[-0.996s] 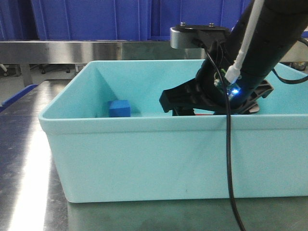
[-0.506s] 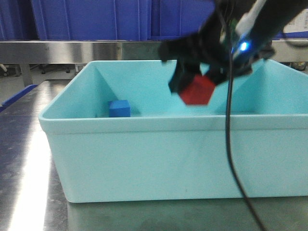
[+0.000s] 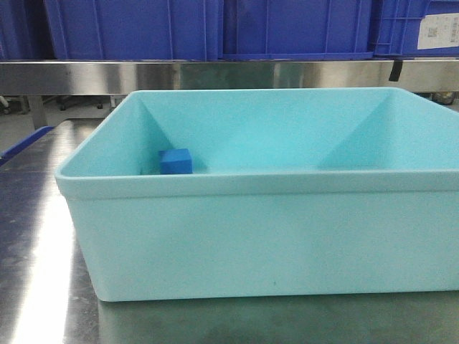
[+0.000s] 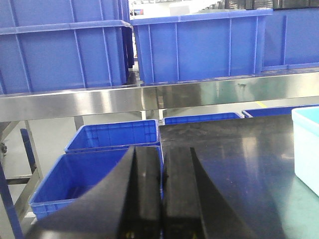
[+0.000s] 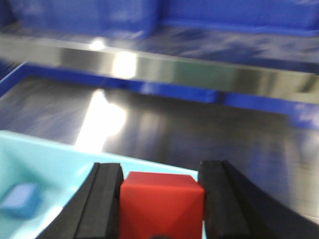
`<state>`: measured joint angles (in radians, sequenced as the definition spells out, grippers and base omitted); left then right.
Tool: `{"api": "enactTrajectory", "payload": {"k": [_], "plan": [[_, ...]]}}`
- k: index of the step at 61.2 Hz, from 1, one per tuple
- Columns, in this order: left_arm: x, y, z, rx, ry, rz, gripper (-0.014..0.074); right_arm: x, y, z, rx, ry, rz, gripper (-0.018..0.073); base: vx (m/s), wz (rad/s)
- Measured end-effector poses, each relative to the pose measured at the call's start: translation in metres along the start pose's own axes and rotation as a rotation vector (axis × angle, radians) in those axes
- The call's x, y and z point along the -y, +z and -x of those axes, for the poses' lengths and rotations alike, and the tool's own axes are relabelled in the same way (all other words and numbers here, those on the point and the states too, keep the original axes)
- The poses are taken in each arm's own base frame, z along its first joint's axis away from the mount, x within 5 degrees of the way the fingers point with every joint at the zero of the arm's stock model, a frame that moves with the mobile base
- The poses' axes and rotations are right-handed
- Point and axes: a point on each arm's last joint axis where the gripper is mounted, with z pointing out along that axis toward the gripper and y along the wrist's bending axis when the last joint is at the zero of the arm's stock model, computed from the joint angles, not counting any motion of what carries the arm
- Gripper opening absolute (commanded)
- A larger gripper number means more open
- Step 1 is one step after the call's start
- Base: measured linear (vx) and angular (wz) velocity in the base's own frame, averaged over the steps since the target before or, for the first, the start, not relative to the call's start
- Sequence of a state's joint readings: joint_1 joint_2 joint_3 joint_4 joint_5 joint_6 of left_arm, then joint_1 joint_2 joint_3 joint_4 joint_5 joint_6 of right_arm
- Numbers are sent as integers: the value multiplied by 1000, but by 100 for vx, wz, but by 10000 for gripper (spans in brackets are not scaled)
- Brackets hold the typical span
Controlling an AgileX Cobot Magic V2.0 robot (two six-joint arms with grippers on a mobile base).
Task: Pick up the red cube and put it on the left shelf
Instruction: 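Raise the held red cube out of the tub with the right gripper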
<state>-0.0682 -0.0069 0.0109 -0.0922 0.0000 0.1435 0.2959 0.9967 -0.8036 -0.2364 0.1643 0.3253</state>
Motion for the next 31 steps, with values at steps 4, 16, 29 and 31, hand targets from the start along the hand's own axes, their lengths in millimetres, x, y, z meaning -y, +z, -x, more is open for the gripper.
{"api": "enactTrajectory", "payload": {"k": [4,16,29,31], "plan": [[0,0,0,0,0,0,106,14,-21,-3,44,16,-61,59,0,0],[0,0,0,0,0,0,106,25,-71,-26,138,29,-126,59,0,0],[0,0,0,0,0,0,106,29,-97,-61,173,34,-157,59,-2,-12],[0,0,0,0,0,0,106,29,-99,-65,175,35,-164,59,0,0]]}}
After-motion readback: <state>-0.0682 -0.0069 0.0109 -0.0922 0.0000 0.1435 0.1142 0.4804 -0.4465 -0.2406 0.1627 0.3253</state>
